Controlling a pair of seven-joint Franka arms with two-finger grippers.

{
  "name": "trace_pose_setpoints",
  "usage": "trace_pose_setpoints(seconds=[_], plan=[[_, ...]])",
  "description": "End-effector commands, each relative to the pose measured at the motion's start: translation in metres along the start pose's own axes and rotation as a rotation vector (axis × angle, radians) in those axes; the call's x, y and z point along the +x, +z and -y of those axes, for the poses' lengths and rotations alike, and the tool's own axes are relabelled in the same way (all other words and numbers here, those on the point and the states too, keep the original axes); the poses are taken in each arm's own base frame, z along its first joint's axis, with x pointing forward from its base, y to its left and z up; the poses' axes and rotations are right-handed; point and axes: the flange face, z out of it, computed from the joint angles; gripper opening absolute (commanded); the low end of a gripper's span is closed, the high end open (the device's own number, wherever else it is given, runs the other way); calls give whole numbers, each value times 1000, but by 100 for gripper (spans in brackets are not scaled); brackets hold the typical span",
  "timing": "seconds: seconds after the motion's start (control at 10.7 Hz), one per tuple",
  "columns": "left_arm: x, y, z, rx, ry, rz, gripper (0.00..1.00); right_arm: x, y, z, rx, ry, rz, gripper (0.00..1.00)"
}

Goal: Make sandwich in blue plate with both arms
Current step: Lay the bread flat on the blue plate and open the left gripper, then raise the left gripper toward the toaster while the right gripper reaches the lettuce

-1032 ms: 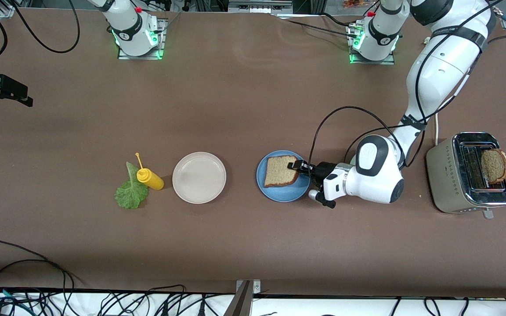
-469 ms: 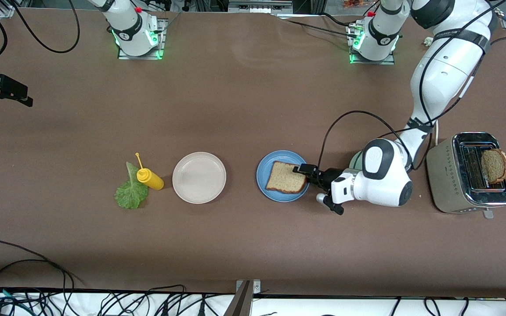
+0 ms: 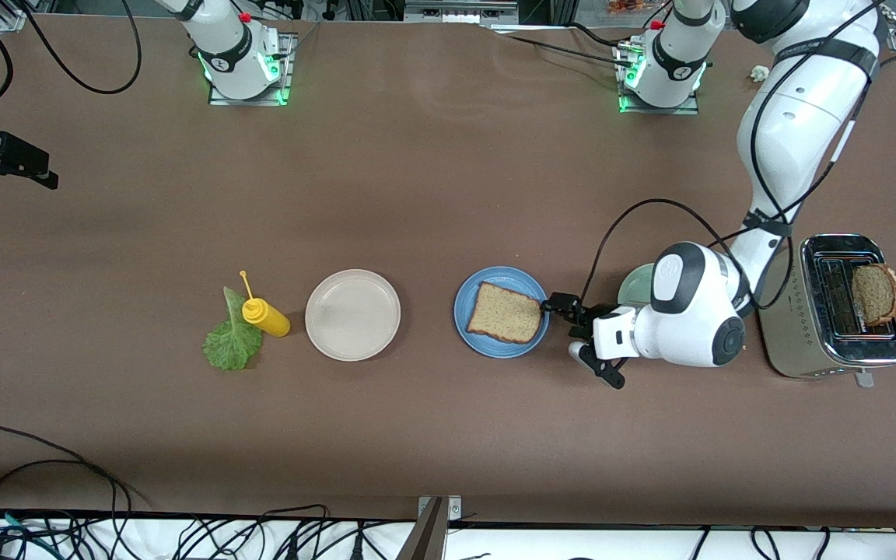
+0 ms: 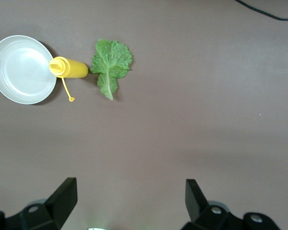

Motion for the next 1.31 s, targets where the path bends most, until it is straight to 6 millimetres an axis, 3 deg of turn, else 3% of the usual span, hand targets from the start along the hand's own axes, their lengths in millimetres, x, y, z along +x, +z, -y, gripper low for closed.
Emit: trace_pose_setpoints(seconds=[0.0, 0.28, 0.56, 0.75, 0.84, 1.03, 1.13, 1.22], plan=[[-17, -69, -22, 130, -20, 69, 100, -1, -6, -2, 14, -10, -1, 100], [-41, -143, -56, 299, -52, 136, 100, -1, -6, -2, 14, -11, 0, 100], [-57, -197, -92, 420, -33, 134, 100, -1, -5, -1, 16, -11, 2, 100], [-76, -247, -126, 590, -12, 131, 100, 4, 2, 6, 14, -23, 17, 100], [-86, -263, -139, 616, -19, 136, 100, 4, 4, 8, 16, -26, 23, 100], [-110, -302, -150, 650, -61, 119, 100, 7, 9, 10, 22, -26, 34, 100], [-122, -323, -145, 662, -87, 89, 100, 9, 9, 11, 24, -28, 28, 100], [-126, -329, -144, 664, -99, 85, 100, 15, 19, 18, 29, -38, 39, 100]])
